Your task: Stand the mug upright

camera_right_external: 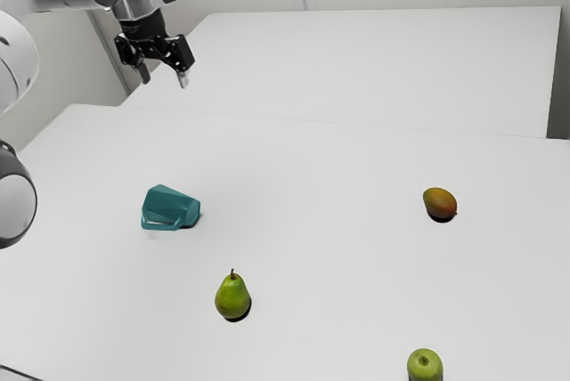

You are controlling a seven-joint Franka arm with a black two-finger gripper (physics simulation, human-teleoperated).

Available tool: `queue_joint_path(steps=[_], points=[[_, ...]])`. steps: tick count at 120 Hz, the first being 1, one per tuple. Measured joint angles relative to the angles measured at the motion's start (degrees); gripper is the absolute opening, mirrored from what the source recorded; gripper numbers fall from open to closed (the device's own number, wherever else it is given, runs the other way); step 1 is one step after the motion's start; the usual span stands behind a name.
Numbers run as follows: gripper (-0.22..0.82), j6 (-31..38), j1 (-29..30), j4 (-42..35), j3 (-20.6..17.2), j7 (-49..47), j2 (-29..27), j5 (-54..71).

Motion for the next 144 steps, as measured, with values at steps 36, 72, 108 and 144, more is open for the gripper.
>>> queue_joint_path(steps=[36,72,108,144], points=[[0.60,-1.19,-0.20,-1.84,0.59,0.03,0.22,0.15],[0.60,3.96,-3.13,-22.39,6.28,0.72,-7.82,-0.29],[0.60,11.14,-6.16,-30.42,17.03,7.35,-7.42,-5.59],[0.60,19.89,-4.47,-31.59,19.10,19.78,0.78,-19.75]])
